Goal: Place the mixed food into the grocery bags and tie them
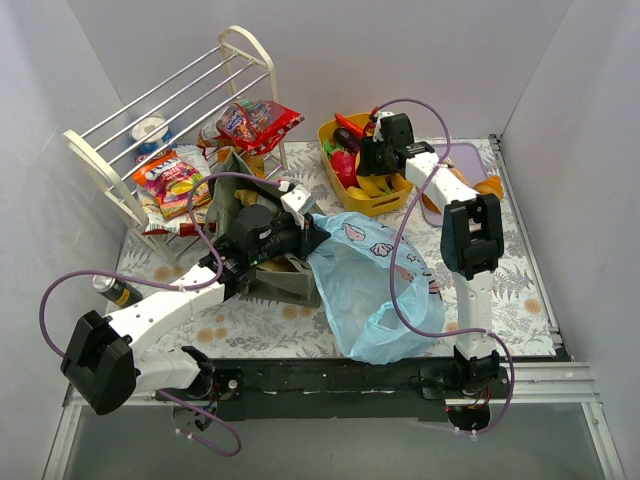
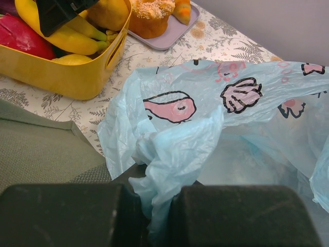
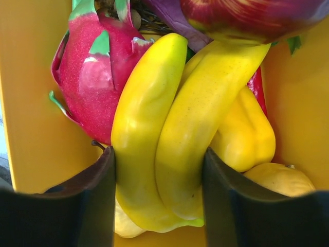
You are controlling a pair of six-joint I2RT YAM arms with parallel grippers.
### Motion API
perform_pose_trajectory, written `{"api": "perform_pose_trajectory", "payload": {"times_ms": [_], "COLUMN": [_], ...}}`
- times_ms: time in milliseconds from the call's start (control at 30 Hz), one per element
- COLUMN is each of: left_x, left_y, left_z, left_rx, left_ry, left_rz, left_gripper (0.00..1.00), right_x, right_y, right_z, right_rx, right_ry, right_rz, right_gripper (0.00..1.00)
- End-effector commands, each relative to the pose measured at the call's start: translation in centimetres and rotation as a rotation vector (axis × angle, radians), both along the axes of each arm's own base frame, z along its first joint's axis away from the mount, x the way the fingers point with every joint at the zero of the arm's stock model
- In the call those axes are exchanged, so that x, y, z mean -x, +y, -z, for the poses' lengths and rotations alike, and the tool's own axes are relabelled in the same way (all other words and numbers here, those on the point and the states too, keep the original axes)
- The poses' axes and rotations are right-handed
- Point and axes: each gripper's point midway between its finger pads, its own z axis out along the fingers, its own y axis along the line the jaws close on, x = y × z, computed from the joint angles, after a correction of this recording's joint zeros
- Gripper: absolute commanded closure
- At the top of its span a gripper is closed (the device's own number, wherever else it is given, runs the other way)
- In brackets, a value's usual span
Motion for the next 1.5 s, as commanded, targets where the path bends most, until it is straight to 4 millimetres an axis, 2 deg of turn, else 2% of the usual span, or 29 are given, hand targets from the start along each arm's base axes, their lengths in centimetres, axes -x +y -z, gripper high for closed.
{"api": "perform_pose_trajectory", "payload": {"times_ms": [0,33,67,133,233,500,767,900,1200,1267,1300,1333,1367,1400,1433,1467], "left_x": [0.6,0.6,0.6,0.6,0.6,0.7,0.7,0.7,-0.3,-0.7,-0.9,-1.0,-1.4,-1.7,-1.8,-2.0], "left_y": [0.7,0.7,0.7,0.7,0.7,0.9,0.9,0.9,-0.2,-0.7,-1.0,-1.1,-1.2,-1.2,-1.2,-1.2], "left_z": [-0.1,-0.1,-0.2,-0.2,-0.3,-0.7,-0.7,-0.4,-0.9,-1.8,-1.3,-1.4,-1.6,-1.3,-1.2,-1.4], "left_rx": [-0.013,-0.013,-0.012,-0.011,-0.011,-0.007,-0.009,-0.014,0.012,0.031,0.027,0.032,0.037,0.033,0.033,0.036], "left_ry": [-0.007,-0.007,-0.007,-0.01,-0.01,-0.018,-0.021,-0.013,0.034,0.046,0.066,0.084,0.094,0.106,0.119,0.118], "left_rz": [0.006,0.008,0.006,0.008,0.008,0.005,0.004,0.004,-0.005,-0.006,-0.005,-0.008,-0.013,-0.019,-0.026,-0.03], "left_gripper": [1.0,1.0,1.0,1.0,1.0,1.0,1.0,1.0,1.0,1.0,1.0,1.0,1.0,1.0,1.0,1.0], "right_x": [2.4,2.7,2.8,3.2,3.7,4.8,6.6,7.4,8.7,9.6,10.1,11.1,11.7,12.5,13.8,14.6], "right_y": [2.0,2.0,2.0,2.2,2.2,2.0,2.6,2.8,3.1,3.1,3.0,3.0,2.9,2.9,2.6,2.5], "right_z": [-0.1,-0.3,-1.9,-3.4,-4.9,-6.9,-8.6,-10.5,-19.3,-21.5,-21.7,-23.9,-24.6,-24.2,-26.5,-27.1], "right_rx": [-0.049,-0.059,-0.072,-0.097,-0.115,-0.14,-0.189,-0.213,-0.277,-0.299,-0.307,-0.331,-0.351,-0.363,-0.39,-0.417], "right_ry": [0.071,0.072,0.043,0.028,0.008,-0.013,-0.019,-0.058,-0.237,-0.281,-0.287,-0.338,-0.353,-0.345,-0.411,-0.422], "right_rz": [-0.058,-0.058,-0.06,-0.068,-0.072,-0.076,-0.13,-0.162,-0.234,-0.251,-0.257,-0.274,-0.278,-0.288,-0.297,-0.303], "right_gripper": [0.62,0.63,0.64,0.64,0.64,0.65,0.65,0.65,0.66,0.66,0.66,0.66,0.66,0.66,0.66,0.66]}}
